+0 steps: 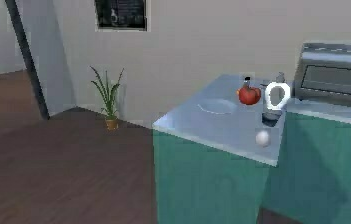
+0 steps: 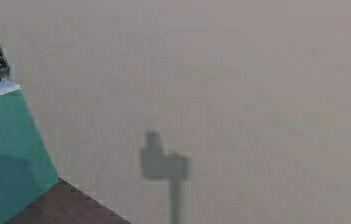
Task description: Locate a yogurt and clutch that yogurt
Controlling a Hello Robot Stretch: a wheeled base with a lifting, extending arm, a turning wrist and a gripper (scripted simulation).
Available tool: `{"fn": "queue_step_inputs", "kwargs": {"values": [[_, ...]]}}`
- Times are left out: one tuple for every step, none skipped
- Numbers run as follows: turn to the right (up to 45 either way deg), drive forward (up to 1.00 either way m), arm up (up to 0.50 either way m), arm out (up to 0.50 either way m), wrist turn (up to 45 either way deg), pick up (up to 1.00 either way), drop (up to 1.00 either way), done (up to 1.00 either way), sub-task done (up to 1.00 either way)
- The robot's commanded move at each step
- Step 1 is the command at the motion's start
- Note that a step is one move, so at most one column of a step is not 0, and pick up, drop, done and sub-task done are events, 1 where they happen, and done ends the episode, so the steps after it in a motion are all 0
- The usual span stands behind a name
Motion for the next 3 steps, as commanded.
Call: {"fn": "queue_step_inputs", "kwargs": {"values": [[-45.0,0.0,0.0,0.0,0.0,0.0,0.0,0.0,0.0],[-15.0,0.0,0.0,0.0,0.0,0.0,0.0,0.0,0.0],[0.0,0.05,0.0,0.0,0.0,0.0,0.0,0.0,0.0]]}}
